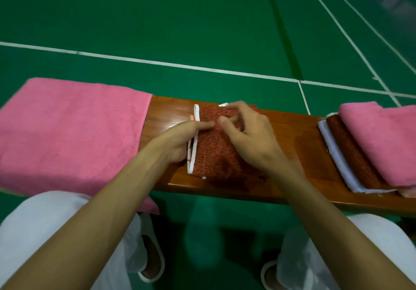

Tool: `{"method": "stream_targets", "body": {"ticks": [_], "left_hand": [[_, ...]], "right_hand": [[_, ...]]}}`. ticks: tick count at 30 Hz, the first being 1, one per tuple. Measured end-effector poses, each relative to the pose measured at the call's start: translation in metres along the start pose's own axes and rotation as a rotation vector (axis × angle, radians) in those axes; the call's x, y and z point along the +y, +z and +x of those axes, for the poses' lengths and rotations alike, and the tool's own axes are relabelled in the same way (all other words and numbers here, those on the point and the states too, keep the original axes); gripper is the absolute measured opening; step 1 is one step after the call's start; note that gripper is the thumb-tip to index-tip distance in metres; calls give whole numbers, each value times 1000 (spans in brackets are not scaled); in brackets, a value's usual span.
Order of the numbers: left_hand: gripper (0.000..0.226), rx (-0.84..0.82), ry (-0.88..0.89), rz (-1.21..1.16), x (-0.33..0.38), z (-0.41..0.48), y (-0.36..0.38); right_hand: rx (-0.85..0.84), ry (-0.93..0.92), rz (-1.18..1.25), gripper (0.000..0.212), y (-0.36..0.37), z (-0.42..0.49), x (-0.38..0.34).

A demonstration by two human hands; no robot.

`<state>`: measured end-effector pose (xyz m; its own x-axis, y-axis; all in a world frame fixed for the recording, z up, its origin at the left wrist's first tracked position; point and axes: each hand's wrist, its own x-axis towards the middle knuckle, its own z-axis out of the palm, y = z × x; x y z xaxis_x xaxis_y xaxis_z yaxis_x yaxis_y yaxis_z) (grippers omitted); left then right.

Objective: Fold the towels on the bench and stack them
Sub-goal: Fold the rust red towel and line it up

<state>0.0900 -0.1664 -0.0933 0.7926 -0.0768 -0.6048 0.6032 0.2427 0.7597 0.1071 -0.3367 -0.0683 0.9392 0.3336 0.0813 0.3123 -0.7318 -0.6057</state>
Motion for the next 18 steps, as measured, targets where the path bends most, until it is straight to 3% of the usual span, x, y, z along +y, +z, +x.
{"method": "stream_targets", "body": {"ticks": [2,4,7,11,15,18], "left_hand": [[17,9,9,38,-2,4,1],[18,-9,38,107,-4,8,2],[29,7,62,169,-5,10,5],[37,39,80,178,-6,9,8],[36,54,136,156,-6,8,9],[20,230,259,233,-10,5,9]], "right_hand": [[140,177,-216,49,-3,2,20],[151,288,-352,60,-2,1,38],[171,321,-245,61,-7,2,58],[213,235,-91,53,-8,-4,67],[252,22,-42,35,-2,-11,72],[323,-100,-33,28,-10,-11,76]]}}
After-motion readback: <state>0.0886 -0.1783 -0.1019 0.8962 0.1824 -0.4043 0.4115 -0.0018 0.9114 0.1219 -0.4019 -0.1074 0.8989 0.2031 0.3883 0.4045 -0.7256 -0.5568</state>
